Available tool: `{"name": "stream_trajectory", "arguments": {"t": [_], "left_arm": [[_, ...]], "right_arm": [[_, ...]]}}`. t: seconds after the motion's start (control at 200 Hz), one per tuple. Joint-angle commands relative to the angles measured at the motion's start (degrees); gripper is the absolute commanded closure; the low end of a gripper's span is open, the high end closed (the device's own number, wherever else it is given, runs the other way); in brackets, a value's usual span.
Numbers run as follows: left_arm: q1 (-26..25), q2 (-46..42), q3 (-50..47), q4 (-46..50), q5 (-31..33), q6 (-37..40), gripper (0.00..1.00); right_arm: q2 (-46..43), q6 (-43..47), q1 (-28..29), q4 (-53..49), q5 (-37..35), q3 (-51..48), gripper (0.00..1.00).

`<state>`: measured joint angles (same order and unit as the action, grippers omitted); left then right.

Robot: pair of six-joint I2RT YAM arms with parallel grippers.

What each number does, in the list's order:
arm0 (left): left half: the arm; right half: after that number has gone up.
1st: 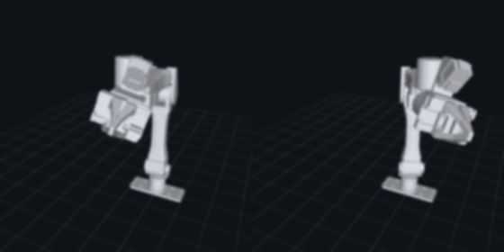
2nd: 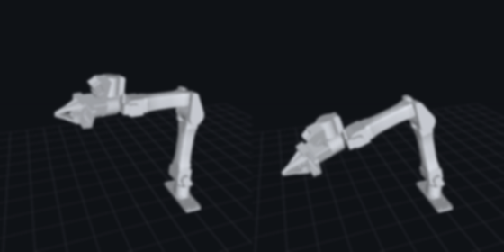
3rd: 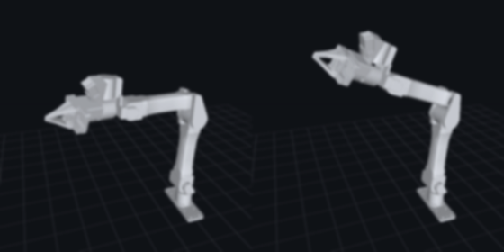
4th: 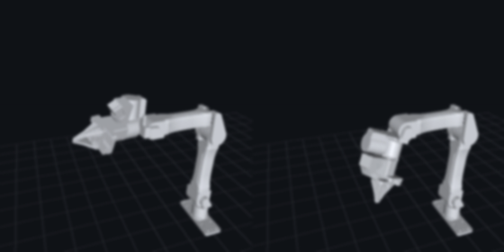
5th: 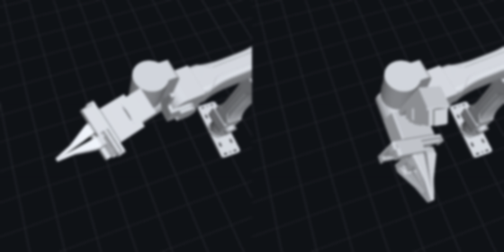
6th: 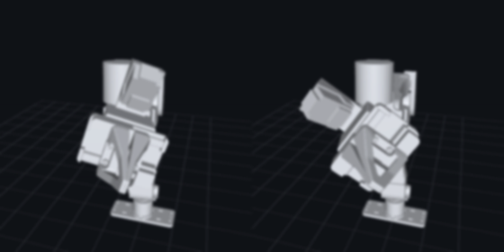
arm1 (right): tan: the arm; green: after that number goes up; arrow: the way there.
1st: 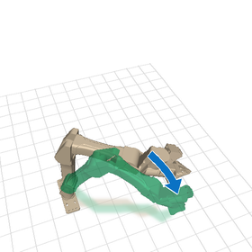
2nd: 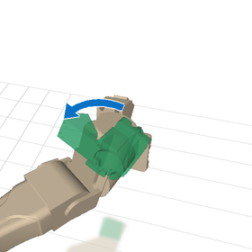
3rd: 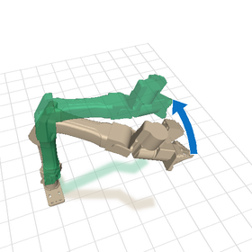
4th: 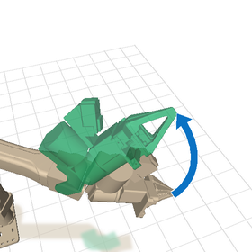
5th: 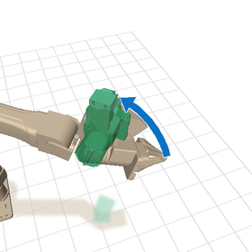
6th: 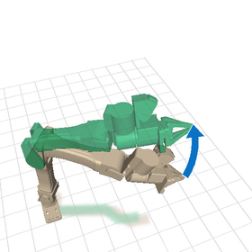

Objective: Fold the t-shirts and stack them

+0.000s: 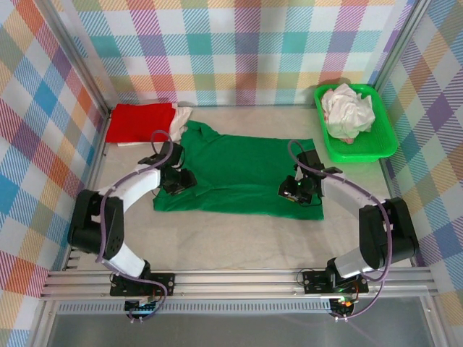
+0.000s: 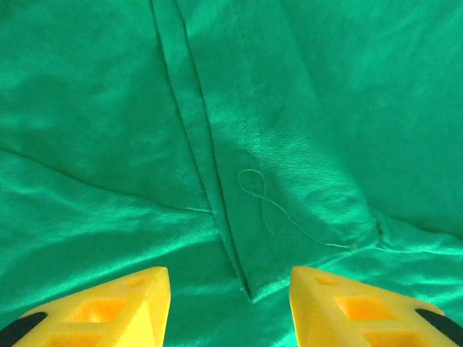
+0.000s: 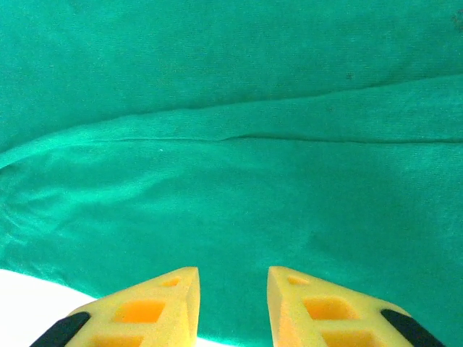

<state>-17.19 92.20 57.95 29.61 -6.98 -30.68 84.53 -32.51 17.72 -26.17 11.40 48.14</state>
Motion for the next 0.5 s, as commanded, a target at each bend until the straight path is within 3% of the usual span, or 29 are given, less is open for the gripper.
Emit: {"name": "stream_trajectory", "arguments": {"t": [0.0,0.24,0.355,0.495], "left_arm": [[-0.8,2.2,1.6,-2.1,-0.6,-0.9,0.52],[-2.3,6.1,2.8,-4.3,-0.6,-0.6,0.66],[-2.8,7.3,3.4,-5.4,-0.7,-0.8,0.68],[-3.7,8.7,4.6,-5.7,-0.6,-0.7,0.80]], "right_arm": [[0.4,0.4,0.1,-0.2,-1.0,1.4,0.69],[1.1,0.5,0.2,0.2,-0.7,1.9,0.68],[1.0,0.3,0.2,0.5,-0.3,2.1,0.68],[1.1,0.3,0.2,0.6,-0.2,2.3,0.68]]}}
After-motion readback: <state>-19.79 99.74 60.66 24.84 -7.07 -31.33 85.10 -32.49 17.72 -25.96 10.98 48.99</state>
